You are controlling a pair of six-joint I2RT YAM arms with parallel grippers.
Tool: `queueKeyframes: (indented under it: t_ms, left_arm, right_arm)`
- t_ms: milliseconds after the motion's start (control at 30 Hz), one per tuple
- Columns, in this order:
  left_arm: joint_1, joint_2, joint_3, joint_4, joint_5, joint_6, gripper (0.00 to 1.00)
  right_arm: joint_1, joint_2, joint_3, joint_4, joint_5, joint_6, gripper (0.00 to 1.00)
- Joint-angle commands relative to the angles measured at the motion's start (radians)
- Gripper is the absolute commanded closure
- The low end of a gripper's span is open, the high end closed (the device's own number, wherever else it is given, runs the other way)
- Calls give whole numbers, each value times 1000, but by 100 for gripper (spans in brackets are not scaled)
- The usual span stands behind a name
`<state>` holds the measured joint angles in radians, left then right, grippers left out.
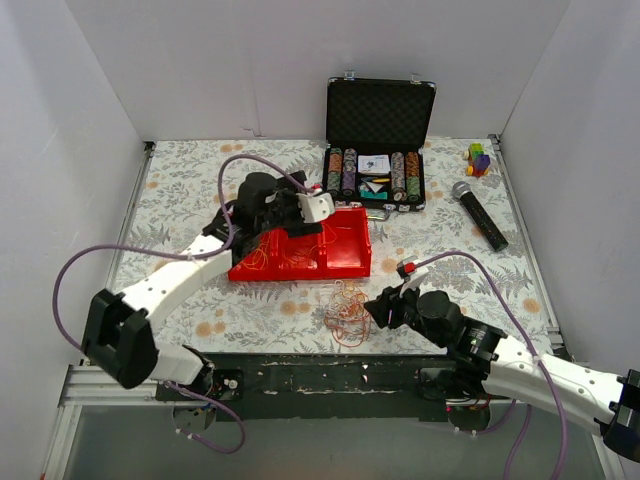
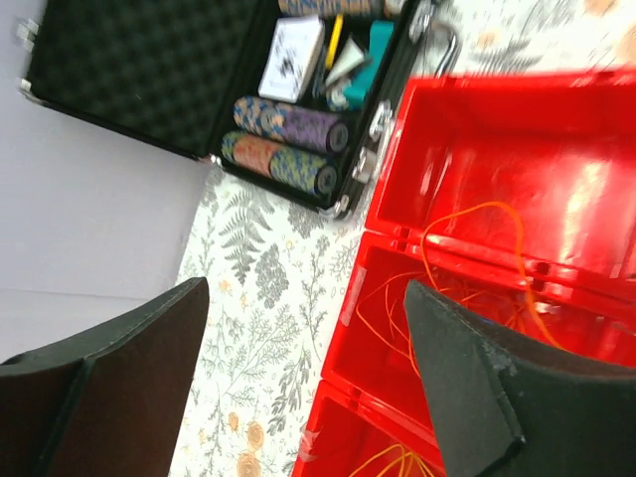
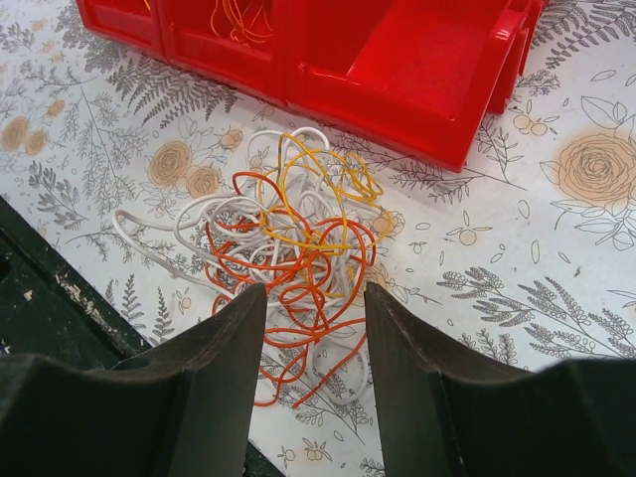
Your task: Untangle the cables
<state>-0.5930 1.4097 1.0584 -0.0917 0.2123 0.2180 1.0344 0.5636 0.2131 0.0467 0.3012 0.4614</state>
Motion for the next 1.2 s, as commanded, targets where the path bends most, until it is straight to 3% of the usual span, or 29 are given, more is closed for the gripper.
queueKeyframes:
  t_ms: [0, 267, 567, 667, 800, 1100, 1167]
  left_arm:
    - [-20, -196, 17, -170, 191, -109, 18]
    - [-292, -266, -207, -295, 260, -32, 19]
    - [-323, -124, -218, -372, 292, 11, 26]
    - [-323, -109, -218, -350, 302, 0, 36]
    - [-324, -98, -232, -313, 311, -3, 60]
    - [-344, -77, -267, -301, 305, -11, 69]
    - [-344, -80, -271, -277, 292, -11, 86]
  right_arm:
    - [0, -14, 12, 7, 12, 2, 47]
    - [0, -14, 15, -4, 15, 11, 47]
    - [0, 2, 37, -18, 24, 6, 47]
    - [0, 5, 37, -18, 22, 5, 47]
    - [0, 13, 42, -2, 18, 0, 47]
    - [0, 55, 106, 19, 24, -52, 47]
    - [0, 62, 117, 22, 22, -62, 47]
